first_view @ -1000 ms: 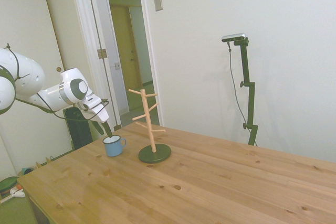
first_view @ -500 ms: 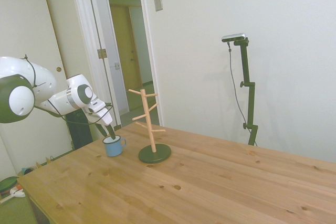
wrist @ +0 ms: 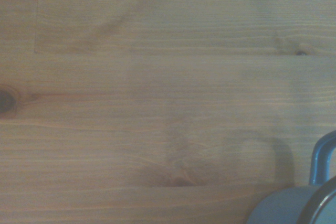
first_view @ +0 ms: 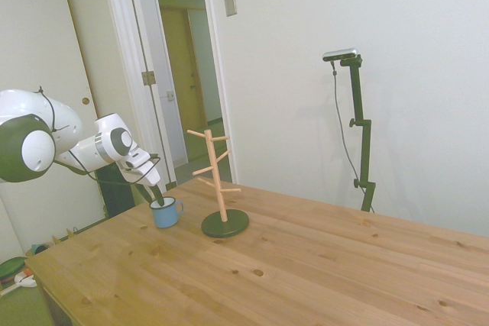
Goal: Hang the mug
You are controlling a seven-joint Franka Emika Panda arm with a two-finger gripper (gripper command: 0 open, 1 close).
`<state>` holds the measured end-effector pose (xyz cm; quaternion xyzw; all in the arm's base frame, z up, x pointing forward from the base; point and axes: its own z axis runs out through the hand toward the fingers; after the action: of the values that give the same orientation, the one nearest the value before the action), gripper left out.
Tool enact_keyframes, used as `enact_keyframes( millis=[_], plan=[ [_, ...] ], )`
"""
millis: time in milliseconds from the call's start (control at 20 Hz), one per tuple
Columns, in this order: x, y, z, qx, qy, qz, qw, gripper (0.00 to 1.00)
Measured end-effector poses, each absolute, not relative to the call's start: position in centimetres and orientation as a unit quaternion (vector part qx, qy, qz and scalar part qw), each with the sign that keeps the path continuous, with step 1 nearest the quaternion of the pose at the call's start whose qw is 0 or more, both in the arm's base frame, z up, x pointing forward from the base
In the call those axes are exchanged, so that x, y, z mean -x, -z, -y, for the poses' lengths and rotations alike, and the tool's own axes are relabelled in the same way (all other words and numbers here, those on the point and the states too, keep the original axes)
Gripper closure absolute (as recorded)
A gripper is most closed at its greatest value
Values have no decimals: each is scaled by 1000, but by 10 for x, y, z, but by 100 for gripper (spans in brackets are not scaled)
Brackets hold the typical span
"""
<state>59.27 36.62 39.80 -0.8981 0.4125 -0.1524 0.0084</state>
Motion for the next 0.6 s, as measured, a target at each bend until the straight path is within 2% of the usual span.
enact_keyframes(
  millis=[350,600],
  plan=[
    [-595,-405,-356,894,156,-420,8,100],
    [-592,-391,-351,895,153,-419,6,100]
  ],
)
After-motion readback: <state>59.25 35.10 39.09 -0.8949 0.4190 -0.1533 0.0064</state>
